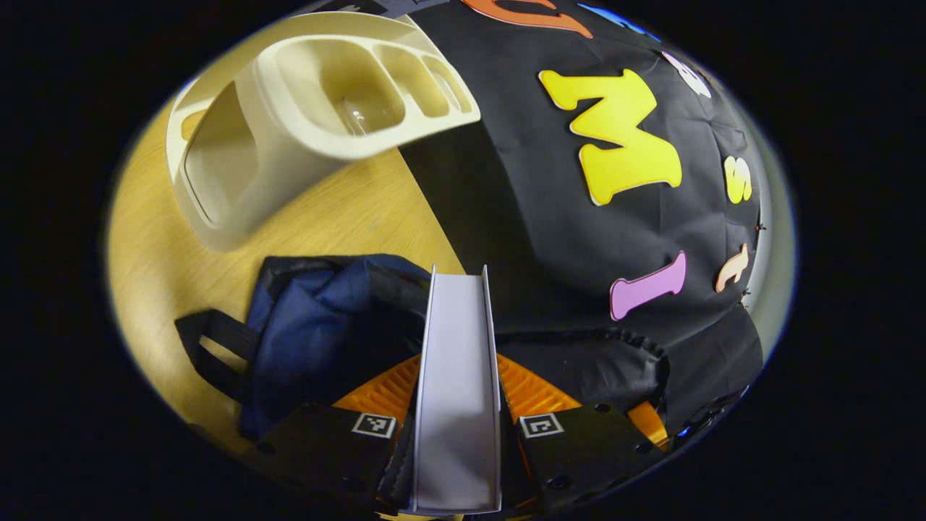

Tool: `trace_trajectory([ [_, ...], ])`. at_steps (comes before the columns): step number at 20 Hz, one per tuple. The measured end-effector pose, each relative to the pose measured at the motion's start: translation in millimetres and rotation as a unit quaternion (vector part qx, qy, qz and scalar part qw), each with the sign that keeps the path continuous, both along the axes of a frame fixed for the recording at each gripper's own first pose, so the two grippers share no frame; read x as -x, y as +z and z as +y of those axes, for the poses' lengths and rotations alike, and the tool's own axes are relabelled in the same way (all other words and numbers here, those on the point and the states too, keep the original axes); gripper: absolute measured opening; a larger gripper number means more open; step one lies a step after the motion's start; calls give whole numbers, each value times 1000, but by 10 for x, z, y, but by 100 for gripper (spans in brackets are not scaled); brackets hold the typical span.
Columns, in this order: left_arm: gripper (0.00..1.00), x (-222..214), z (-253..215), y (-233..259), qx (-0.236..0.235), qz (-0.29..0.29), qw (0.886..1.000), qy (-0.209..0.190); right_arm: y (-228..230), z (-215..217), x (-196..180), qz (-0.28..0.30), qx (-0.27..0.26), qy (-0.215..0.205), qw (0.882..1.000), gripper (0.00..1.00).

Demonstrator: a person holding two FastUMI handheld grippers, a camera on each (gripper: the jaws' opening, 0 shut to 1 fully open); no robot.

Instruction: Open the schoolbag, grab two books from the bookshelf and put them into the schoolbag.

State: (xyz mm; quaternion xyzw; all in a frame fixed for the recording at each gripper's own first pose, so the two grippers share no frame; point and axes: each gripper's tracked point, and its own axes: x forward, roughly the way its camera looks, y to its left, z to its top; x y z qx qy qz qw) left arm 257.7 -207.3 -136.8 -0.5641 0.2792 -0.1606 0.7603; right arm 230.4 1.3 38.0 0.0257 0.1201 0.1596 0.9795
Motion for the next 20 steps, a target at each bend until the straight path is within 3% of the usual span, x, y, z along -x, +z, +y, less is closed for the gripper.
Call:
trace_trajectory([
  [2,48,10,-189,-127,-49,-20,999,4,9,7,-9,-2,-13,3,1000,1],
  [3,43,39,-247,-157,-60,-31,998,7,22,0,19,-5,-18,4,1000,1],
  [5,49,44,-427,-189,-77,-43,996,5,61,1,57,-10,-28,8,1000,1],
  [10,50,-47,-736,-333,-68,-59,996,6,41,-34,68,-6,-41,2,999,1],
  [11,46,-43,-742,-357,-70,-59,996,6,22,-26,75,-4,-41,1,999,1],
  [12,57,-66,-720,-408,-76,-55,995,16,5,-8,72,-2,-42,1,999,1],
  [13,54,-86,-707,-545,-96,-28,995,17,-33,-4,73,1,-40,-1,999,1],
  [14,60,-71,-698,-630,-102,-11,995,5,-61,-14,73,5,-38,-4,999,1],
  [15,77,-22,-676,-594,-101,-11,995,-5,-73,-14,67,7,-40,-7,999,1],
  [20,87,150,-431,-568,-110,-3,993,-46,-175,-129,123,15,-42,-32,998,1],
])
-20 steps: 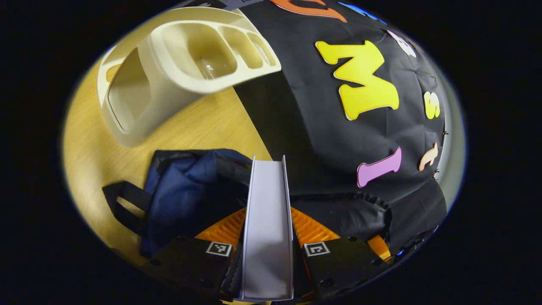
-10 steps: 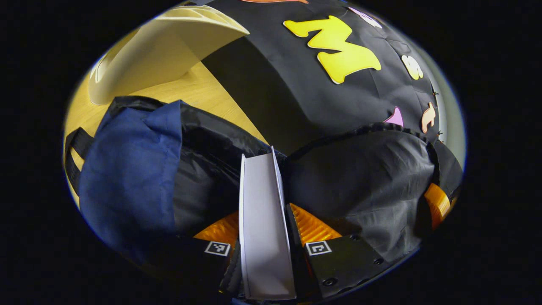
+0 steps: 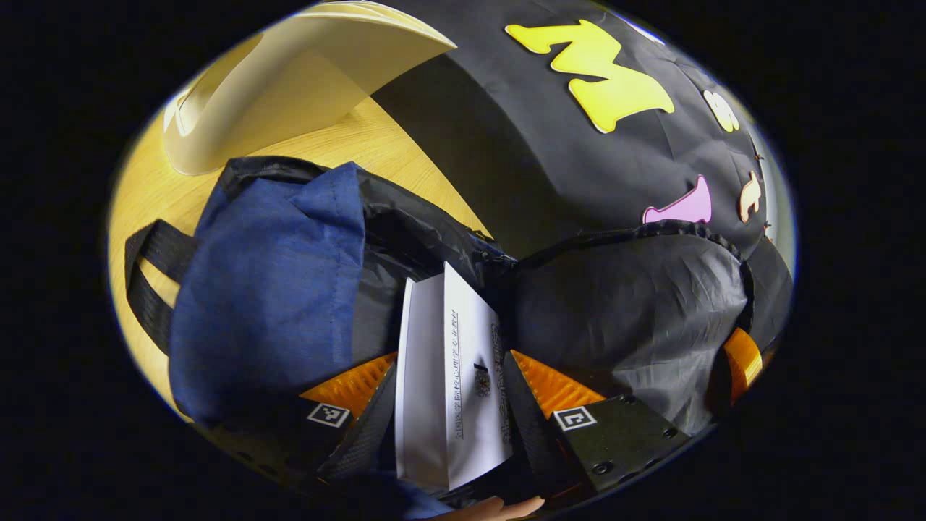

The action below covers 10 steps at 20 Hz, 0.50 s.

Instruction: Open the schoolbag, grab two books from the bookshelf and put them into the schoolbag.

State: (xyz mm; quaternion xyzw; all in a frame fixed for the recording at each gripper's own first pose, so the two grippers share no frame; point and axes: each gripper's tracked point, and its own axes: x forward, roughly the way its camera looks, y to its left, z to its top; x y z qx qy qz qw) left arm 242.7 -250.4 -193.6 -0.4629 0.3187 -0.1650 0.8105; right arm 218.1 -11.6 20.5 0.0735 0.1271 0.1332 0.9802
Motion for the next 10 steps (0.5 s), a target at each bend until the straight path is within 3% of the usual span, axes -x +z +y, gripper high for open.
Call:
trace_trajectory([
  [5,88,224,238,3,-87,-36,995,-44,-128,-3,18,8,4,-13,1000,1],
  [10,88,399,654,106,-162,-85,982,-52,-257,-26,10,19,24,-27,999,1],
])
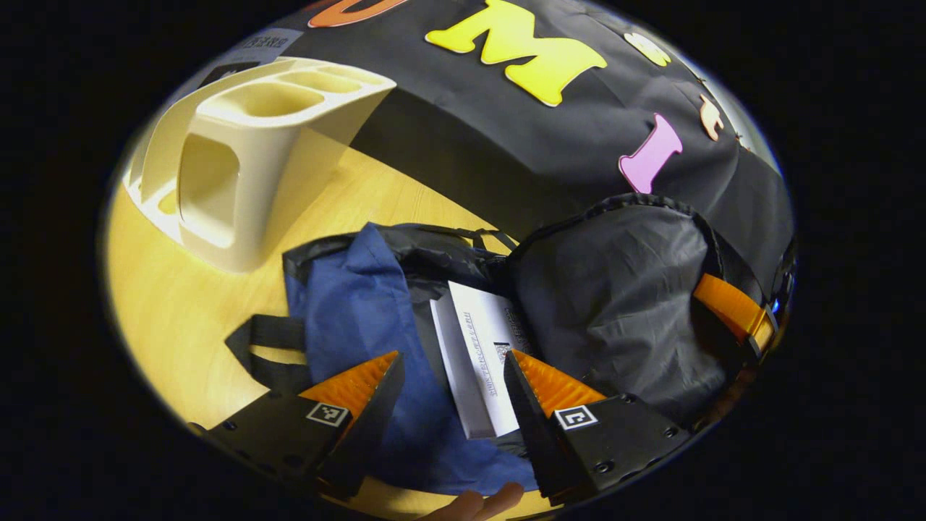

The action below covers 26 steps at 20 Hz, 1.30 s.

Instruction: Open the schoolbag, grab two books from the bookshelf and put them into the schoolbag.

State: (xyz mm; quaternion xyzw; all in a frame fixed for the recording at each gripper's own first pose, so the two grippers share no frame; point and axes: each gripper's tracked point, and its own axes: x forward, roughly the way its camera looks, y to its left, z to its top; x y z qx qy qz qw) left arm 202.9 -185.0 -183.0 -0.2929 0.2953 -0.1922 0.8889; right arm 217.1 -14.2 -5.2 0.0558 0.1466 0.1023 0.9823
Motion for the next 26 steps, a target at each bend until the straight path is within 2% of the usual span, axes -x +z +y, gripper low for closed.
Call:
trace_trajectory([
  [3,88,111,203,148,-8,-55,998,-31,-38,26,-1,0,-3,4,1000,1],
  [4,88,112,332,205,-10,-74,997,-28,-47,18,-3,0,-4,4,1000,1],
  [6,87,94,666,299,-25,-104,994,-7,-78,-5,-8,2,-5,1,1000,1],
  [9,88,88,1165,414,-83,-146,985,26,-104,-9,9,5,-11,-2,1000,1],
  [11,87,62,1460,508,-138,-172,974,49,-84,-15,16,-2,-14,-3,1000,1],
  [14,88,-18,1926,818,-202,-213,951,99,-122,12,37,-3,-27,-3,1000,1],
  [17,97,-49,2285,1230,-238,-256,926,146,-157,53,41,-2,-22,0,1000,1],
  [19,97,-114,2548,1509,-255,-274,911,172,-131,78,49,-7,-15,2,1000,1],
  [24,97,-538,3125,1995,-248,-246,912,213,-98,82,95,-15,-13,4,1000,2],
  [26,96,-753,3314,2150,-242,-223,917,224,-110,78,102,-12,-18,6,1000,1],
])
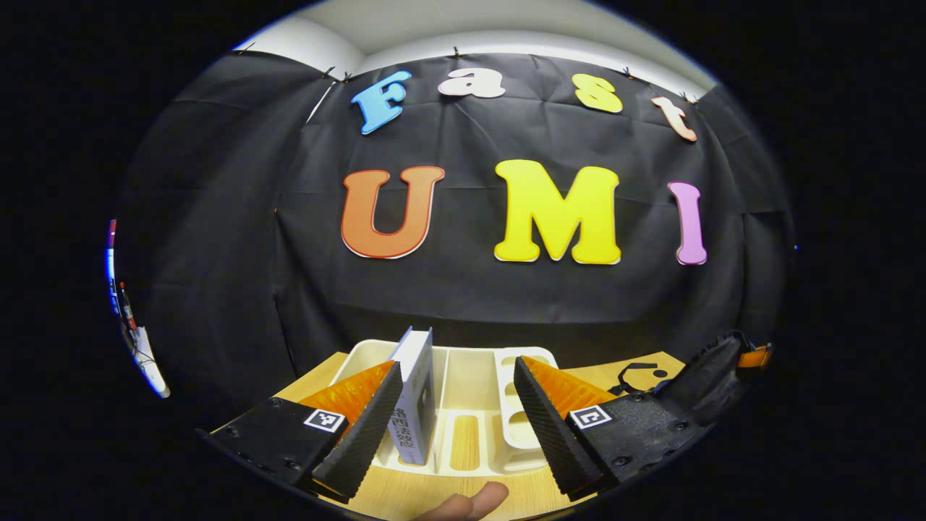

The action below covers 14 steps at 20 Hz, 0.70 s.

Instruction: Open the schoolbag, grab two books from the bookshelf and put them into the schoolbag.

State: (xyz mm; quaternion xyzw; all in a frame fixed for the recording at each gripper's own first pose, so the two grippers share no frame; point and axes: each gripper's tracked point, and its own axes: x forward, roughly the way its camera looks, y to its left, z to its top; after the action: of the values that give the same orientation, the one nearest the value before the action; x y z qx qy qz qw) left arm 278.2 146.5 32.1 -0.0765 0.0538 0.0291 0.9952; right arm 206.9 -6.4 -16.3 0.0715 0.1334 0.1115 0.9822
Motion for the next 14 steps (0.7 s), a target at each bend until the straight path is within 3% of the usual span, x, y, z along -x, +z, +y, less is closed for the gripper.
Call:
trace_trajectory([
  [5,95,-383,235,61,-68,45,997,-11,18,-16,45,0,-7,3,1000,1],
  [14,93,-983,322,-479,-88,188,978,-24,15,56,60,1,-4,8,1000,1],
])
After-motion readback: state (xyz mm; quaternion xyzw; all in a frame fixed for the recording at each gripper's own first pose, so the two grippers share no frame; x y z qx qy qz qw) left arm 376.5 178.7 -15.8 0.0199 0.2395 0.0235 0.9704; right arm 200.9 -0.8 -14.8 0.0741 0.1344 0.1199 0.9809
